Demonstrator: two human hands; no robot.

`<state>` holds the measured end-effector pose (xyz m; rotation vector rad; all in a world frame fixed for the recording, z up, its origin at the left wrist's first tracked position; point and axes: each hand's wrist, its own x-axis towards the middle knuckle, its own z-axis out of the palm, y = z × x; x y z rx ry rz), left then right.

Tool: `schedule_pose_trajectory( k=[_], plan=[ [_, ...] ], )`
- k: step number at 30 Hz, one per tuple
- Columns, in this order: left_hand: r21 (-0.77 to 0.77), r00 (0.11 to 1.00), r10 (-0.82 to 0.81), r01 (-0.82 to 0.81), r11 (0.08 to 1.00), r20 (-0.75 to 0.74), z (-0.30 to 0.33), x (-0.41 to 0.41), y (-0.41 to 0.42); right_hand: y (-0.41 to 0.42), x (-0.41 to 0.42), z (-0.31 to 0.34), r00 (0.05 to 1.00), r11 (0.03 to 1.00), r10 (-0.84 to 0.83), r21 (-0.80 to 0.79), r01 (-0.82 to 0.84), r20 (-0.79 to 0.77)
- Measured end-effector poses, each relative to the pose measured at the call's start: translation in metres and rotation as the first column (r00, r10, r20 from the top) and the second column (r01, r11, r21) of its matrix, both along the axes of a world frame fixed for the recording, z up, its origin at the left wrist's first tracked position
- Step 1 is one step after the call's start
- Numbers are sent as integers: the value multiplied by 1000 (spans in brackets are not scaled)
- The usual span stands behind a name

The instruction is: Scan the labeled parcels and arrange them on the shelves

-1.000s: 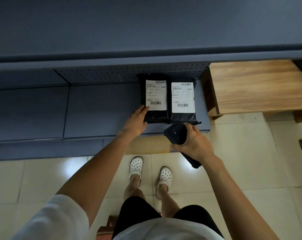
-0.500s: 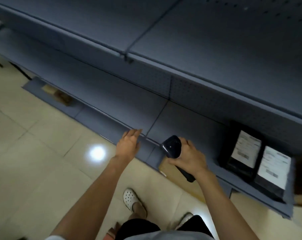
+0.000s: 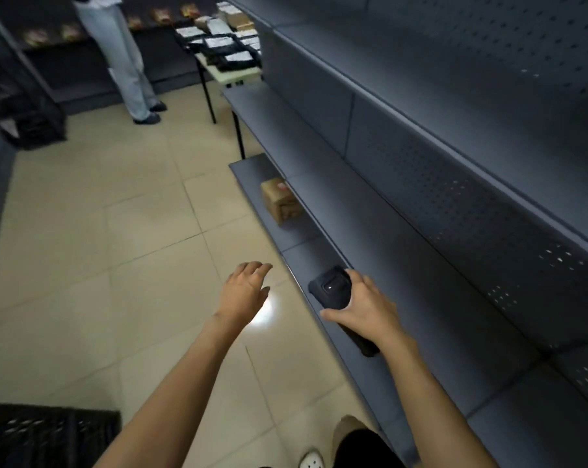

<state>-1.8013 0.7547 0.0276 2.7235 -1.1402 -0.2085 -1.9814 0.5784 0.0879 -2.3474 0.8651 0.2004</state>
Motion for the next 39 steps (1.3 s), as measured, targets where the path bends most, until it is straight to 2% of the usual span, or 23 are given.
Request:
schedule_pose_trajectory(
  k=[7,12,22,31,39],
  plan=[
    [34,985,175,-175,984,3,-4,129,36,4,169,2,985,985,174,3,-174,9],
    [88,966,253,-256,963,44,-2,258,40,-7,319,4,966,966,255,22,-256,44],
    [15,907,408,-412,911,106,29,521,45,-23,603,22,927,929,367,16,-370,77],
    [-28,924,364,-364,931,112,25,767,24,-36,842,8,928,931,364,-32,-363,80],
    [3,953,267,-270,963,145,49,1027,3,-48,1077,33,955,962,273,-34,-270,115]
  ],
)
